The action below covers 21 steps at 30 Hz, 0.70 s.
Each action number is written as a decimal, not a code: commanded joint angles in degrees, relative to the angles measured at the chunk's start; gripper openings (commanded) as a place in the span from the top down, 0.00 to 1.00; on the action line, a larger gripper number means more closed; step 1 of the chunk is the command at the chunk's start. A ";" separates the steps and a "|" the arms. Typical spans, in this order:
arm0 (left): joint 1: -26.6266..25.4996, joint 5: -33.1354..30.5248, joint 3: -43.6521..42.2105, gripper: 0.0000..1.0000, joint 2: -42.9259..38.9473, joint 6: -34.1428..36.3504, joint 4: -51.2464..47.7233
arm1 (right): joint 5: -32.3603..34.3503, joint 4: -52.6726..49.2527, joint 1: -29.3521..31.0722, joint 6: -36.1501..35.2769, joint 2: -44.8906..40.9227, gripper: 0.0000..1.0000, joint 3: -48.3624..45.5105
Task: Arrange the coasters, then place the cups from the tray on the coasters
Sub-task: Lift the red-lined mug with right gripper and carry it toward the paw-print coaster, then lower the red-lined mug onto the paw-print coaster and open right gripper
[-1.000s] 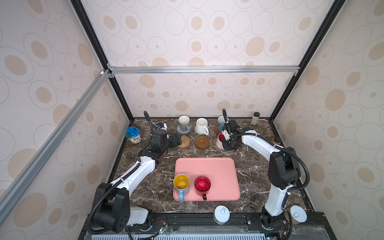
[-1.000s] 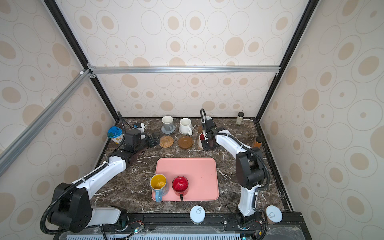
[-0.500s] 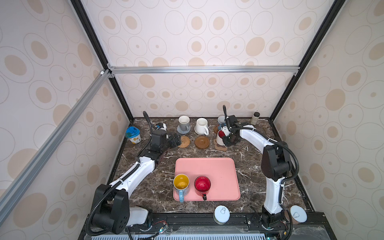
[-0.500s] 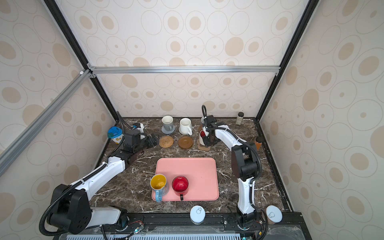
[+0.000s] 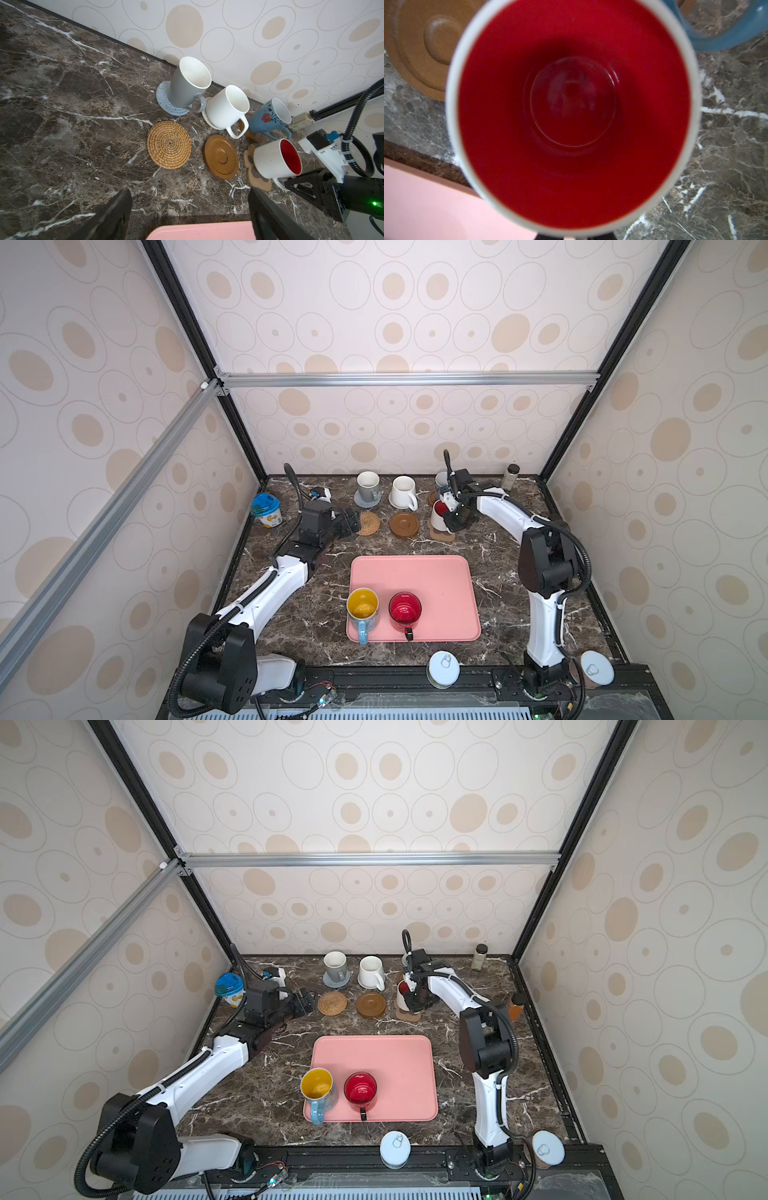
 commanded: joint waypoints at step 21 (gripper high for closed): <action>0.57 -1.07 -1.07 0.11 -2.21 -0.75 -0.24 | -0.11 0.24 -0.36 -1.18 0.05 0.96 0.20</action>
